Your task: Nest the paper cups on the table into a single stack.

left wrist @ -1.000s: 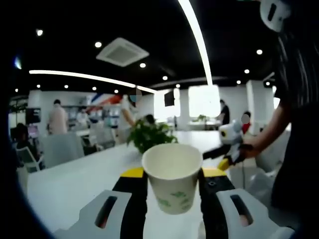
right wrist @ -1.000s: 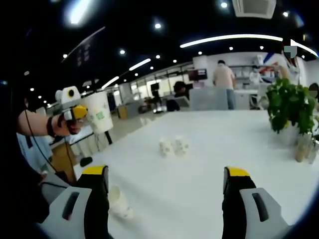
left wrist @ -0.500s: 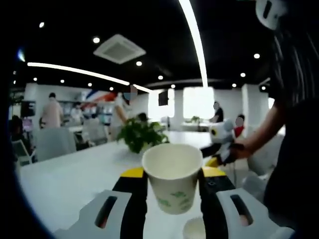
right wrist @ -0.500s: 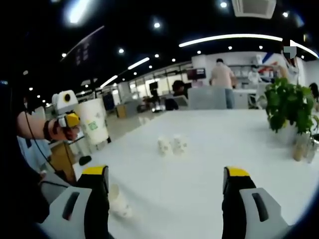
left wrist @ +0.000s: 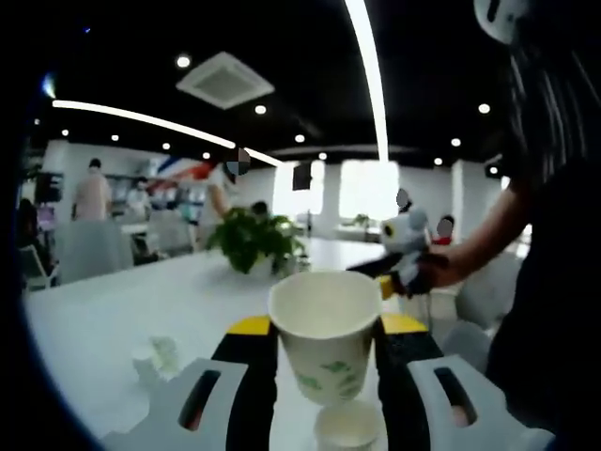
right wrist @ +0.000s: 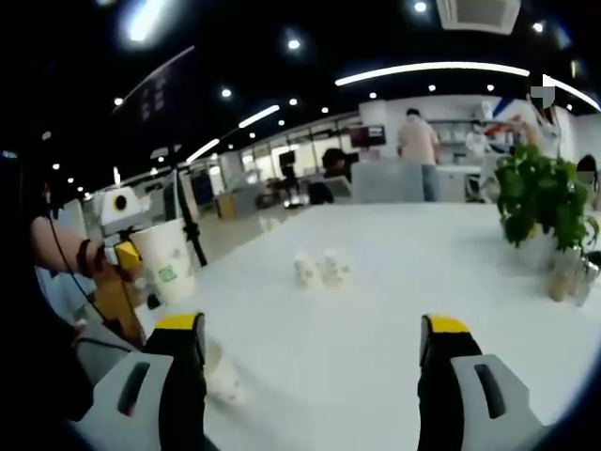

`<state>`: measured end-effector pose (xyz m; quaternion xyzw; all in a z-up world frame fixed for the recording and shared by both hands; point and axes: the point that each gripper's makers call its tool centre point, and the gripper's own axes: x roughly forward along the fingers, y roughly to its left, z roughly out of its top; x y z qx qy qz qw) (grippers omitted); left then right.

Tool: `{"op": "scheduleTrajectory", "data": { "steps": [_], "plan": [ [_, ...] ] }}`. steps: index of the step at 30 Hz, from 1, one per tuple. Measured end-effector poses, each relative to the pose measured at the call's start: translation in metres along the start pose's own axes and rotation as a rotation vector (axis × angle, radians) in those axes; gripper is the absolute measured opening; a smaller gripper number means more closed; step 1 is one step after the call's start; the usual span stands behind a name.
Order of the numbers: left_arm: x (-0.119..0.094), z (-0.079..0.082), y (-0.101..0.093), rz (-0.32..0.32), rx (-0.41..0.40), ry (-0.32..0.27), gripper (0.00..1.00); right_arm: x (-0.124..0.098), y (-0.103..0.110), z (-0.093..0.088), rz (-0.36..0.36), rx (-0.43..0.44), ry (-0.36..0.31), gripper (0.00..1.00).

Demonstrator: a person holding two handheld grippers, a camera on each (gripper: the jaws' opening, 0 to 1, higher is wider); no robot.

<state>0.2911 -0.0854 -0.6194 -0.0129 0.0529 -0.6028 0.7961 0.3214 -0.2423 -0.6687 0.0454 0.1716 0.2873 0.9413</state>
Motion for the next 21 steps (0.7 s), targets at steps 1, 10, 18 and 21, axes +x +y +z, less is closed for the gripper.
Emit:
{"op": "scheduleTrajectory", "data": {
  "steps": [1,10,18,21],
  "plan": [
    [0.0,-0.003,-0.001,-0.001,-0.004,0.003,0.39,0.0,0.0,0.0,0.0,0.0,0.001,0.93],
    [0.005,-0.026,-0.01,-0.007,-0.006,0.035,0.39,-0.002,0.001,-0.007,0.001,0.005,0.014,0.93],
    [0.007,-0.045,-0.014,-0.007,0.004,0.052,0.39,-0.006,0.0,-0.009,-0.005,0.004,0.021,0.93],
    [0.006,-0.053,-0.016,-0.012,0.019,0.065,0.39,-0.007,0.0,-0.01,-0.005,0.001,0.025,0.93]
  ]
}}
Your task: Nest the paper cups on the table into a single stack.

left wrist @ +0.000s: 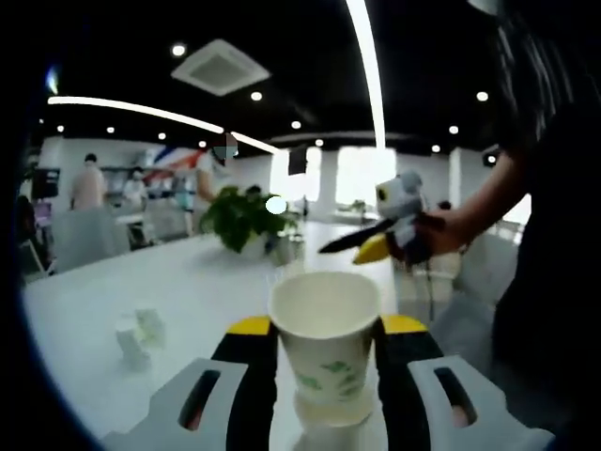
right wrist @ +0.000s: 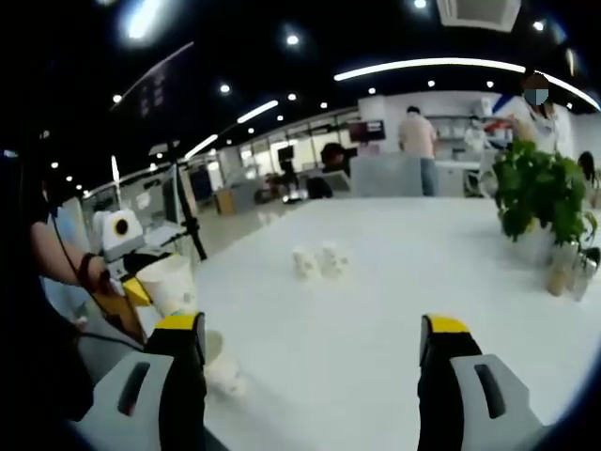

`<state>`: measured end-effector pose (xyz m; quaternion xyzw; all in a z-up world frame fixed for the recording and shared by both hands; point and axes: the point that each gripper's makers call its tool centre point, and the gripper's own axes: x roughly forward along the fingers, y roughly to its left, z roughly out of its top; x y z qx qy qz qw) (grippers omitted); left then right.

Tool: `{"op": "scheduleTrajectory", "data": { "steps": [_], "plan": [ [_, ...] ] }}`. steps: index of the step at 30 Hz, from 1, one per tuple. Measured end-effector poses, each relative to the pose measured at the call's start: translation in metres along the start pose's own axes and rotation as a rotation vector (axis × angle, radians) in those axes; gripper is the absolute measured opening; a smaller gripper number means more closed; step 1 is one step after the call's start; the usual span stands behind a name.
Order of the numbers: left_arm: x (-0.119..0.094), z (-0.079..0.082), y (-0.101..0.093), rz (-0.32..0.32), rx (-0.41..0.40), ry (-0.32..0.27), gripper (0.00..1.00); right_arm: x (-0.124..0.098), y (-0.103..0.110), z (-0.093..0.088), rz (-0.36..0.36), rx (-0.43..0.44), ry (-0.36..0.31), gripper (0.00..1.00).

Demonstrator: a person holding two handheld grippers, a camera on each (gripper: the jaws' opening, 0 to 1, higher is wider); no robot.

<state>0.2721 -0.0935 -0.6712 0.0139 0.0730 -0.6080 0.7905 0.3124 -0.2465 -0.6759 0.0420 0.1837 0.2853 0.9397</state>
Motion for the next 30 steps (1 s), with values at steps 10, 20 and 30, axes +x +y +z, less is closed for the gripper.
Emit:
{"op": "scheduleTrajectory", "data": {
  "steps": [10,20,30],
  "plan": [
    [0.006,-0.015,-0.006,-0.005,0.027,0.025,0.39,-0.002,0.0,-0.004,-0.002,0.003,0.01,0.93],
    [0.012,-0.037,-0.009,-0.023,0.036,0.075,0.39,-0.001,0.0,-0.006,0.0,0.003,0.02,0.93],
    [0.014,-0.054,-0.009,-0.017,0.023,0.1,0.39,-0.003,-0.002,-0.009,-0.003,0.005,0.03,0.93]
  ]
}}
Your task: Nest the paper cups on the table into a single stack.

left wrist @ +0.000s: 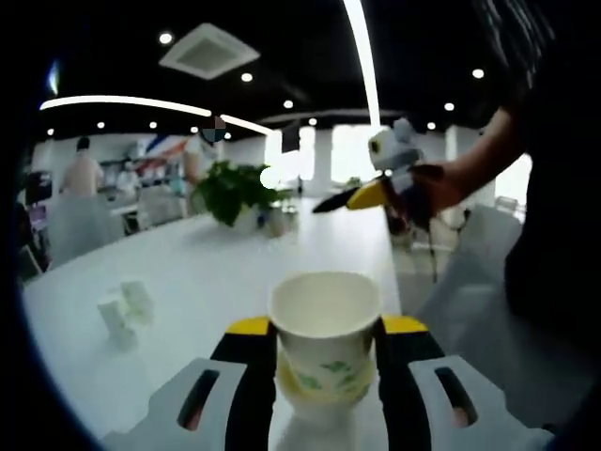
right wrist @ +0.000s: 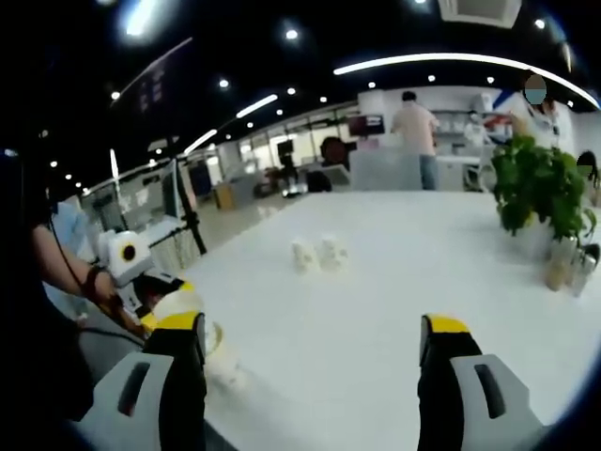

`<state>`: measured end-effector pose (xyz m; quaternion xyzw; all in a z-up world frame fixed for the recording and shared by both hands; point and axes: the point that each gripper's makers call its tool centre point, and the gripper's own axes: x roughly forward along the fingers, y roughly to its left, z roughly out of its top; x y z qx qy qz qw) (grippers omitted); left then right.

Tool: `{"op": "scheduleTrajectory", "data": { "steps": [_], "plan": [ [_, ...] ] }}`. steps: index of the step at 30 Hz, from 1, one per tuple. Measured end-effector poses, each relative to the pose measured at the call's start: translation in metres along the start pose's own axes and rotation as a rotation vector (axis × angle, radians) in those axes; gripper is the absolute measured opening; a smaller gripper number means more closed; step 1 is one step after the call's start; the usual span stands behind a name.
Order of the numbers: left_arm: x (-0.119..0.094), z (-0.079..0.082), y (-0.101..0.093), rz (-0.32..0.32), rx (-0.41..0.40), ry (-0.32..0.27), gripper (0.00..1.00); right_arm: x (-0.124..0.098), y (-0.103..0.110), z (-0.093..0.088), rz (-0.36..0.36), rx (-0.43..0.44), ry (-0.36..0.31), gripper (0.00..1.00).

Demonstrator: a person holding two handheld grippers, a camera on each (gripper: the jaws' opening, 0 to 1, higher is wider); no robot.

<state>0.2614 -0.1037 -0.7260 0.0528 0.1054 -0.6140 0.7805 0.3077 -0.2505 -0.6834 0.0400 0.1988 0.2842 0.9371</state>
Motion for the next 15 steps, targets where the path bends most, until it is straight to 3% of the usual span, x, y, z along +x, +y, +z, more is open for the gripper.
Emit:
{"op": "scheduleTrajectory", "data": {
  "steps": [15],
  "plan": [
    [0.001,-0.02,-0.001,0.005,0.012,0.045,0.4,0.003,0.001,-0.001,0.008,0.001,0.009,0.92]
  ]
}}
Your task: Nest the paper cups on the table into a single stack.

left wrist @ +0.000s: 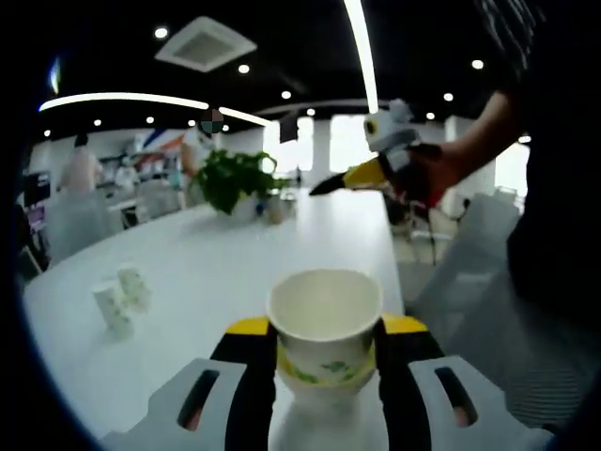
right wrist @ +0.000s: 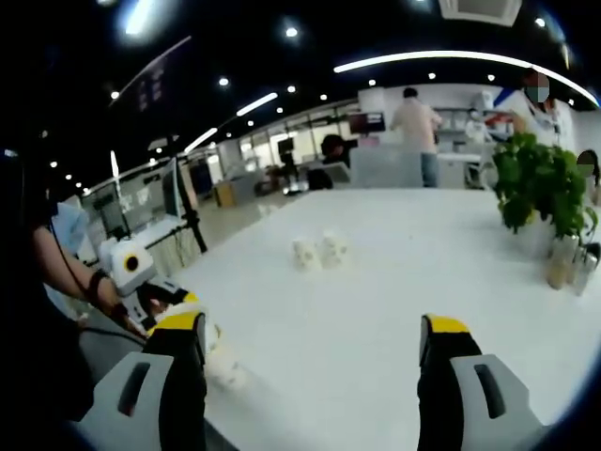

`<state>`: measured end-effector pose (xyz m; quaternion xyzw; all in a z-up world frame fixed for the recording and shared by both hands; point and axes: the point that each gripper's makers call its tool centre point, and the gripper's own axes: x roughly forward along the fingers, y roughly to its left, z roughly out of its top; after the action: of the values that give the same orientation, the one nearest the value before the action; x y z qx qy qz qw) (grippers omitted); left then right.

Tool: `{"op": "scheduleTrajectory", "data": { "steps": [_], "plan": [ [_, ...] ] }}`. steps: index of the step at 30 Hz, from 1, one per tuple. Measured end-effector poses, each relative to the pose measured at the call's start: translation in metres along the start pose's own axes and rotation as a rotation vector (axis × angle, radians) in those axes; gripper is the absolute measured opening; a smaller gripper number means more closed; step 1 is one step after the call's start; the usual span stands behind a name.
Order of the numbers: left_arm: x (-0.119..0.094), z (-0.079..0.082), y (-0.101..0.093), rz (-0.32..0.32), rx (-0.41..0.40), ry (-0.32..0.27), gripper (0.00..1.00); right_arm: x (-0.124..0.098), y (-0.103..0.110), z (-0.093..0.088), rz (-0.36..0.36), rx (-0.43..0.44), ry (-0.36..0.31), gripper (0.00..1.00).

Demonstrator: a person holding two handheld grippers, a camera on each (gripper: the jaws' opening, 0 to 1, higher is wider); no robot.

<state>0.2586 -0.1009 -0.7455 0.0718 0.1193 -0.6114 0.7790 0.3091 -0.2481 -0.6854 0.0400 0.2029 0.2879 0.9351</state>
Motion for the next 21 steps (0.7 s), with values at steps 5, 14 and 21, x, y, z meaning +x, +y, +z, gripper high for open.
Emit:
{"op": "scheduleTrajectory", "data": {
  "steps": [5,14,21],
  "plan": [
    [-0.001,-0.0028,0.003,0.014,-0.01,0.004,0.41,0.0014,0.0004,-0.0005,0.003,0.002,0.002,0.92],
    [-0.0028,-0.0034,0.0047,0.02,-0.024,0.012,0.42,0.003,0.0041,-0.0004,0.014,0.005,0.004,0.91],
    [-0.0035,-0.0048,0.0019,0.011,-0.039,0.02,0.44,0.0035,0.0042,0.0003,0.014,0.009,0.001,0.91]
  ]
}}
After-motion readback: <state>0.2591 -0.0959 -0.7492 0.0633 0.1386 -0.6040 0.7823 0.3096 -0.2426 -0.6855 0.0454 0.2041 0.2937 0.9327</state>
